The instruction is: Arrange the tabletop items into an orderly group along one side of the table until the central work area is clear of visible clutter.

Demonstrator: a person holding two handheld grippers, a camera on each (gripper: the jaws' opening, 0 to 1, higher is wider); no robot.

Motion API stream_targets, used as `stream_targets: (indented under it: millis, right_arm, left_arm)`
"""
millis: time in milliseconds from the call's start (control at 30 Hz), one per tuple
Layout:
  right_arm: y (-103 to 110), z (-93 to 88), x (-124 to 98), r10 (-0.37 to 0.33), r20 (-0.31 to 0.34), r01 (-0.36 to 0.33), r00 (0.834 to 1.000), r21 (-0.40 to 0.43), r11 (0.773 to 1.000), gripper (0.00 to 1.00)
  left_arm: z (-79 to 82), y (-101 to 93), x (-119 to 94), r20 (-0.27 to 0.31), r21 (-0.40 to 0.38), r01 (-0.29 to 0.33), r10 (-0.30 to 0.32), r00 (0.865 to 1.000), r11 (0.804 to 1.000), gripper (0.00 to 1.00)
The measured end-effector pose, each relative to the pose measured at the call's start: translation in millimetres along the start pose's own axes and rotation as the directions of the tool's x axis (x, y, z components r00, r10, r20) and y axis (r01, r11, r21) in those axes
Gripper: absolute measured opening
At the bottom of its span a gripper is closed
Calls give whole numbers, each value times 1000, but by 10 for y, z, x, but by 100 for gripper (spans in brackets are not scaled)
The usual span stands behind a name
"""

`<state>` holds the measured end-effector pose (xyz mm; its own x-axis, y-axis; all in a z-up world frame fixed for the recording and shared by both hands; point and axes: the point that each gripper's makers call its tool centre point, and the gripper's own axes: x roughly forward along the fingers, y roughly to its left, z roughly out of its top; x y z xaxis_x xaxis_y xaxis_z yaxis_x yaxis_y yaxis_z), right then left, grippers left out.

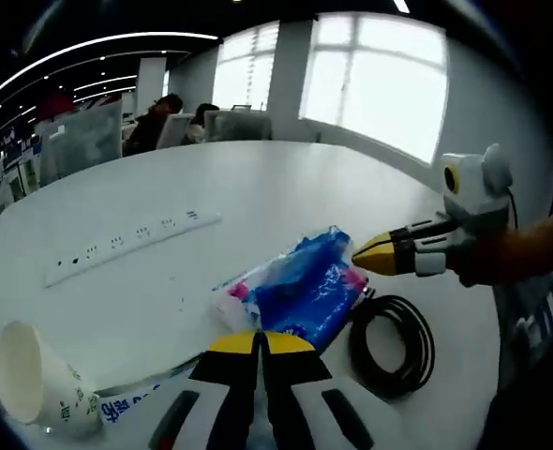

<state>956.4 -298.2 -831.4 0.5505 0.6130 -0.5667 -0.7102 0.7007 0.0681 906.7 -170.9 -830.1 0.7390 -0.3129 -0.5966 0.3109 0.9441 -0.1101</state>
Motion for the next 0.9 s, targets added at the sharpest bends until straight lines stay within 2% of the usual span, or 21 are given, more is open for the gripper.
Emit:
stream_targets:
  millis: [100,200,433,700,900]
  right_arm:
    - [-69,18,13,-8,10,8,1000,-4,1000,0]
    - [-167,47,-10,-20,26,20,999,3,1000,0]
    - [-328,127,-164,-50,51,50,997,8,999,0]
    - [-477,113,-312,-95,72,93,993,23,995,0]
    - [-581,58,-386,-117,75,115,990,32,993,0]
  left_arm:
    - [26,-7,33,14,3,1,-1,1000,1000,0]
    - [91,-103,47,30,15,4,-5,1000,1000,0]
    - [206,-250,132,46,38,18,-20,999,999,0]
    - [306,-426,240,52,59,39,-42,998,997,0]
    - [304,-531,344,44,63,48,-51,998,997,0]
